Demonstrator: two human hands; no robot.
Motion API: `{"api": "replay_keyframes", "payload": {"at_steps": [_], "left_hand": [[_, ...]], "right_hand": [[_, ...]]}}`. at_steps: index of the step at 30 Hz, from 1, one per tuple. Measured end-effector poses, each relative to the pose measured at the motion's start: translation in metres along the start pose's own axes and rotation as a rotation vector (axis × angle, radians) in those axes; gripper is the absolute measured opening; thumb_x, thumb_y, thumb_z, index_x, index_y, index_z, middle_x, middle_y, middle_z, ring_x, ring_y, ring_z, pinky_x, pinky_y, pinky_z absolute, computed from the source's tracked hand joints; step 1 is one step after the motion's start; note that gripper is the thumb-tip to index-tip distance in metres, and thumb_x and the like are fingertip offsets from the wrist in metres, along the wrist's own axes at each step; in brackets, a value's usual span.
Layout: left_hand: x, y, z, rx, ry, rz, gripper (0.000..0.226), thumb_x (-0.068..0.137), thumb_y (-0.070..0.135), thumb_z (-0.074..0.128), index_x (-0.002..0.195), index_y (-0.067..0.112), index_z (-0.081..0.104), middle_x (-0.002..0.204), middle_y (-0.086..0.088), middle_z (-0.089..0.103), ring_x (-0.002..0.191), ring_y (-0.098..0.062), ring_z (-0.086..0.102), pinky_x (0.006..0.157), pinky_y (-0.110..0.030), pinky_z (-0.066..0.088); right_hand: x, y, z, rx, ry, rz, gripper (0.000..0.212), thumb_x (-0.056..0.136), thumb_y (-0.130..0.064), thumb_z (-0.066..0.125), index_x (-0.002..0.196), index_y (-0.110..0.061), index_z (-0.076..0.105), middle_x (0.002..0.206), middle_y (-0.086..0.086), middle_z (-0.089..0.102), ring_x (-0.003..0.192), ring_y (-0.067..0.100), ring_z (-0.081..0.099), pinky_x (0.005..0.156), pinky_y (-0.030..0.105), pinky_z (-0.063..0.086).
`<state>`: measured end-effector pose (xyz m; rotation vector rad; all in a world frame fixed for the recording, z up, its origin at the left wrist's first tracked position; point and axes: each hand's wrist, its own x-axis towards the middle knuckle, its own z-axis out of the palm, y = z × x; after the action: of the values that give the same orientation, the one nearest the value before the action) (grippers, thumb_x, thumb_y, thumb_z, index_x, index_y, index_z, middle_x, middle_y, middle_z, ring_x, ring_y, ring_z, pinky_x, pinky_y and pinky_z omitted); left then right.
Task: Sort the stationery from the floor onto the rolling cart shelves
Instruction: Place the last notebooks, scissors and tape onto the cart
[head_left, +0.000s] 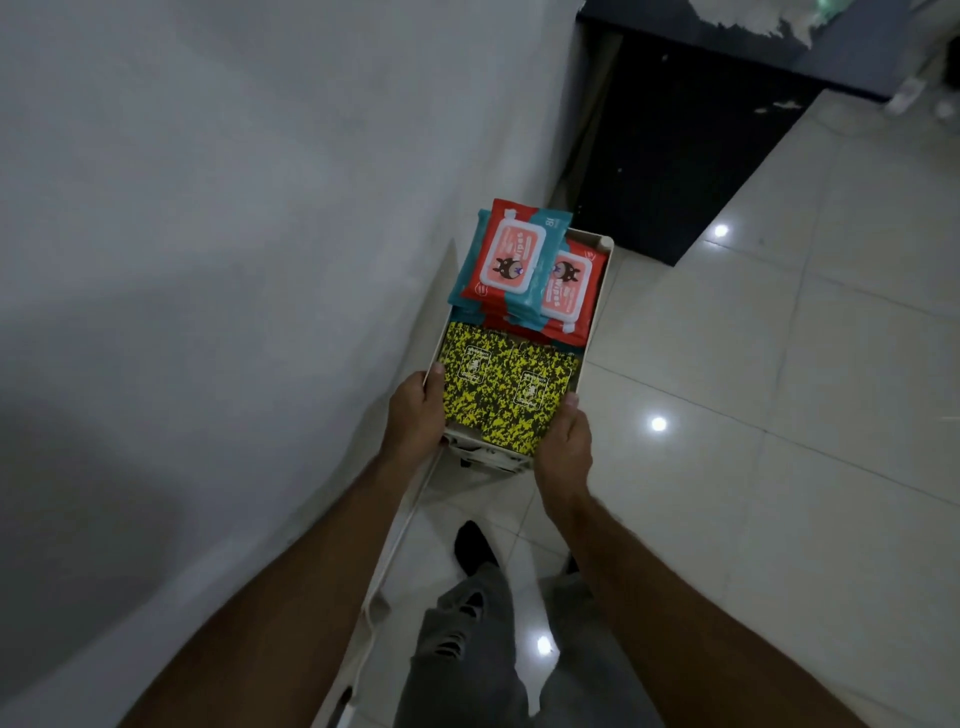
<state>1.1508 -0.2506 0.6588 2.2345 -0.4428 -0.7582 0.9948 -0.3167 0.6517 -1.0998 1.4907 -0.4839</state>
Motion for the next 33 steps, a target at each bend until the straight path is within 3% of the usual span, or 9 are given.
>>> {"api": "replay_keyframes", "payload": {"at_steps": [4, 8, 10, 13, 15, 19, 23, 27, 33], "left_hand": [[0.015, 0.000, -0.007, 0.005, -0.021, 0.004, 0.053, 0.102, 0.057, 0.039, 0.071, 0.015, 0.050, 0.063, -0.003, 0.047, 0.070, -0.039, 0.065, 0.062, -0.058, 0.059], [0.021, 0.006, -0.013, 0.034, -0.021, 0.038, 0.056, 0.103, 0.055, 0.038, 0.074, 0.009, 0.051, 0.062, -0.004, 0.047, 0.063, -0.033, 0.060, 0.061, -0.048, 0.058], [0.023, 0.009, -0.015, 0.075, -0.009, 0.069, 0.054, 0.106, 0.048, 0.038, 0.075, 0.006, 0.052, 0.062, -0.003, 0.048, 0.057, -0.020, 0.051, 0.057, -0.036, 0.043], [0.027, 0.011, -0.018, 0.127, 0.008, 0.099, 0.051, 0.107, 0.043, 0.038, 0.078, 0.006, 0.053, 0.062, -0.001, 0.048, 0.056, -0.011, 0.044, 0.053, -0.036, 0.031], [0.029, 0.009, -0.019, 0.128, 0.002, 0.107, 0.051, 0.107, 0.043, 0.038, 0.079, 0.004, 0.054, 0.062, -0.002, 0.047, 0.055, -0.012, 0.044, 0.052, -0.033, 0.035], [0.034, 0.004, -0.020, 0.073, -0.006, 0.089, 0.055, 0.106, 0.046, 0.039, 0.079, 0.001, 0.056, 0.061, -0.003, 0.047, 0.059, -0.024, 0.054, 0.058, -0.044, 0.055], [0.033, 0.006, -0.020, 0.140, 0.010, 0.124, 0.050, 0.108, 0.042, 0.038, 0.074, 0.007, 0.052, 0.059, -0.002, 0.047, 0.054, -0.011, 0.045, 0.050, -0.034, 0.032], [0.034, 0.001, -0.018, 0.076, 0.008, 0.104, 0.053, 0.107, 0.045, 0.039, 0.077, 0.003, 0.055, 0.060, -0.002, 0.047, 0.056, -0.018, 0.050, 0.056, -0.039, 0.050], [0.033, -0.006, -0.010, 0.127, 0.049, 0.071, 0.053, 0.103, 0.054, 0.038, 0.080, 0.011, 0.058, 0.068, -0.003, 0.057, 0.070, -0.030, 0.061, 0.061, -0.037, 0.050]], "right_hand": [[0.002, -0.007, 0.011, 0.011, 0.010, 0.009, 0.044, 0.105, -0.057, 0.022, 0.086, -0.030, 0.050, 0.106, 0.014, 0.065, 0.099, 0.030, 0.064, 0.087, 0.045, 0.054], [0.003, -0.010, 0.019, 0.017, 0.016, 0.016, 0.041, 0.105, -0.056, 0.021, 0.086, -0.031, 0.048, 0.105, 0.012, 0.063, 0.088, 0.020, 0.059, 0.086, 0.043, 0.053], [0.003, -0.010, 0.023, 0.018, 0.019, 0.018, 0.041, 0.105, -0.057, 0.021, 0.086, -0.032, 0.048, 0.095, 0.003, 0.060, 0.085, 0.015, 0.057, 0.086, 0.044, 0.054], [0.004, -0.011, 0.027, 0.022, 0.013, 0.027, 0.040, 0.105, -0.057, 0.020, 0.087, -0.034, 0.048, 0.090, -0.006, 0.056, 0.085, 0.013, 0.057, 0.087, 0.044, 0.054], [0.003, -0.012, 0.029, 0.026, 0.014, 0.024, 0.040, 0.105, -0.057, 0.020, 0.087, -0.033, 0.047, 0.090, -0.005, 0.055, 0.086, 0.015, 0.057, 0.087, 0.044, 0.054], [0.003, -0.012, 0.031, 0.029, 0.017, 0.009, 0.040, 0.105, -0.056, 0.021, 0.087, -0.033, 0.047, 0.091, -0.003, 0.056, 0.084, 0.013, 0.056, 0.081, 0.038, 0.053], [0.003, -0.012, 0.031, 0.018, 0.026, -0.013, 0.039, 0.106, -0.055, 0.021, 0.091, -0.031, 0.047, 0.092, -0.001, 0.056, 0.080, 0.011, 0.054, 0.072, 0.028, 0.047], [0.003, -0.011, 0.028, 0.029, 0.005, -0.011, 0.039, 0.106, -0.054, 0.021, 0.100, -0.026, 0.048, 0.091, -0.002, 0.055, 0.080, 0.011, 0.054, 0.067, 0.026, 0.046], [0.005, -0.004, 0.026, 0.009, 0.007, -0.023, 0.049, 0.106, -0.054, 0.021, 0.108, -0.018, 0.054, 0.099, 0.007, 0.063, 0.083, 0.016, 0.059, 0.069, 0.031, 0.051]]}}
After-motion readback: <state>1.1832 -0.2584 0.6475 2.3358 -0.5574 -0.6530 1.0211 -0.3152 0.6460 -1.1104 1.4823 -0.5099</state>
